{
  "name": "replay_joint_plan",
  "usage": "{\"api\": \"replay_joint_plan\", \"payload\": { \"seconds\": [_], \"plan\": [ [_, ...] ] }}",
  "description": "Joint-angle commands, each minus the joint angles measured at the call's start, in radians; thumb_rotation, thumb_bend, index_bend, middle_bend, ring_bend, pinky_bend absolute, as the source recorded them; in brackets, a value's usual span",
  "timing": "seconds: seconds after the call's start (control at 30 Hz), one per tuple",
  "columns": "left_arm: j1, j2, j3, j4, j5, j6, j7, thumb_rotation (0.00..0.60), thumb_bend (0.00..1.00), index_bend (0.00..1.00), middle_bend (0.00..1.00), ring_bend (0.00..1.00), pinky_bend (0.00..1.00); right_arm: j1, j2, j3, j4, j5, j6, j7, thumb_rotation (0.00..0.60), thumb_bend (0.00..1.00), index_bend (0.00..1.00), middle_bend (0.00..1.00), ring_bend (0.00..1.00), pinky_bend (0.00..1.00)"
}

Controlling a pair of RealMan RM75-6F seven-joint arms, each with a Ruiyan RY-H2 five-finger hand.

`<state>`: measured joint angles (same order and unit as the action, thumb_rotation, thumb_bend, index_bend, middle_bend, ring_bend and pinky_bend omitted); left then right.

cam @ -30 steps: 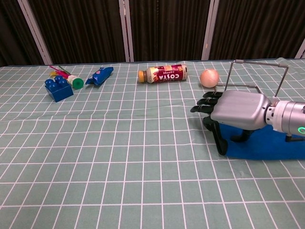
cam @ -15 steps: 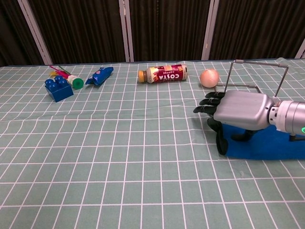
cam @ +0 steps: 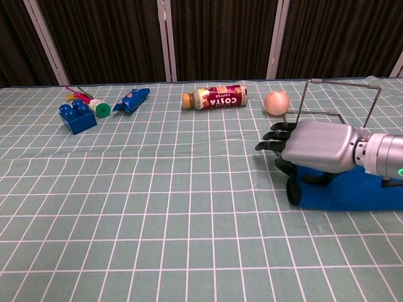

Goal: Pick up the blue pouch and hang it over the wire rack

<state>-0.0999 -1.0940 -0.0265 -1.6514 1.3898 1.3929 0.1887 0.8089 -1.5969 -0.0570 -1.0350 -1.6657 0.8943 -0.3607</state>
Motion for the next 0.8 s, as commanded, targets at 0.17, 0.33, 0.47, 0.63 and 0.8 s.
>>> {"api": "replay_joint_plan", "payload": {
  "seconds": [0.17,0.33,0.47,0.63,0.8],
  "plan": [
    [-0.001,-0.001,0.0,0.001,-0.002,-0.002,0.002,0.6,0.0,0.0,0.0,0.0,0.0,-0.001,-0.007,-0.003,0.01,-0.003,0.004,0.014,0.6,0.38,0.55,0.05,0.0,0.04],
    [-0.002,-0.002,0.0,0.001,-0.003,-0.003,0.005,0.6,0.0,0.0,0.0,0.0,0.0,-0.002,-0.013,-0.007,0.021,-0.008,0.01,0.031,0.6,0.41,0.6,0.05,0.0,0.06],
    [-0.002,-0.004,0.001,0.001,-0.003,-0.004,0.008,0.6,0.0,0.0,0.0,0.0,0.0,-0.004,-0.018,-0.009,0.031,-0.013,0.021,0.05,0.6,0.43,0.67,0.07,0.0,0.08],
    [-0.003,-0.005,0.001,0.002,-0.005,-0.006,0.009,0.6,0.0,0.0,0.0,0.0,0.0,-0.01,-0.02,-0.009,0.038,-0.025,0.06,0.1,0.6,0.44,0.67,0.09,0.0,0.1],
    [-0.004,-0.005,0.002,0.001,-0.003,-0.006,0.008,0.6,0.0,0.0,0.0,0.0,0.0,-0.025,-0.005,0.005,0.02,-0.025,0.12,0.162,0.6,0.44,0.68,0.1,0.0,0.12]
  ]
}}
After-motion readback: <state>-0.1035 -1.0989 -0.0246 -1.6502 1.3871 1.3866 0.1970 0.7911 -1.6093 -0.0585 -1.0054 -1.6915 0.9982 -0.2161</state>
